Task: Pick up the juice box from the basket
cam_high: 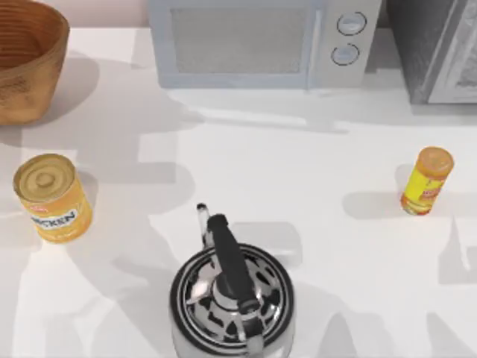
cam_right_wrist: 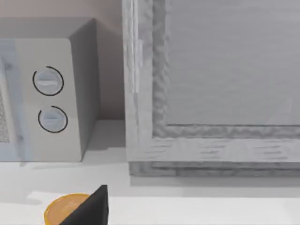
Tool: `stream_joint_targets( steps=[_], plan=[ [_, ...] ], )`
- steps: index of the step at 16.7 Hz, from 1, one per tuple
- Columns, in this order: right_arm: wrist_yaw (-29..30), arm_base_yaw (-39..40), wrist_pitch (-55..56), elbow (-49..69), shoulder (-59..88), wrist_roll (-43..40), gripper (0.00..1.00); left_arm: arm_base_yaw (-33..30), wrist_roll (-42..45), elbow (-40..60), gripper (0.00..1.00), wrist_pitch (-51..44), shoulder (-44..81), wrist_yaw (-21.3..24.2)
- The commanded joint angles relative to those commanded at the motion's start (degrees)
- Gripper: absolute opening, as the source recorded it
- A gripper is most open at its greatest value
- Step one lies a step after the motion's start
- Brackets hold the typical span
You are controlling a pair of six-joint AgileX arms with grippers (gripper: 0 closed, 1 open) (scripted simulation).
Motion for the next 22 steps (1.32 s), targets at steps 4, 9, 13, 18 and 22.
stream_joint_targets(
  steps=[4, 9, 13, 18, 22],
  plan=[
    [0.0, 0.0, 0.0, 0.0, 0.0, 0.0, 1.0, -0.03, 0.03, 4.92, 0.0, -10.75, -5.77, -0.12],
    [0.0, 0.0, 0.0, 0.0, 0.0, 0.0, 1.0, -0.06, 0.07, 7.85, 0.0, -17.08, -9.18, -0.18],
    [0.0, 0.0, 0.0, 0.0, 0.0, 0.0, 1.0, 0.01, 0.17, 7.69, 0.0, -16.93, -8.97, -0.19],
    [0.0, 0.0, 0.0, 0.0, 0.0, 0.0, 1.0, -0.58, -0.16, 2.95, 0.0, -18.85, -14.72, -1.06],
    [0.0, 0.0, 0.0, 0.0, 0.0, 0.0, 1.0, -1.76, -0.24, -4.89, 0.0, -21.63, -26.07, -2.53]
  ],
)
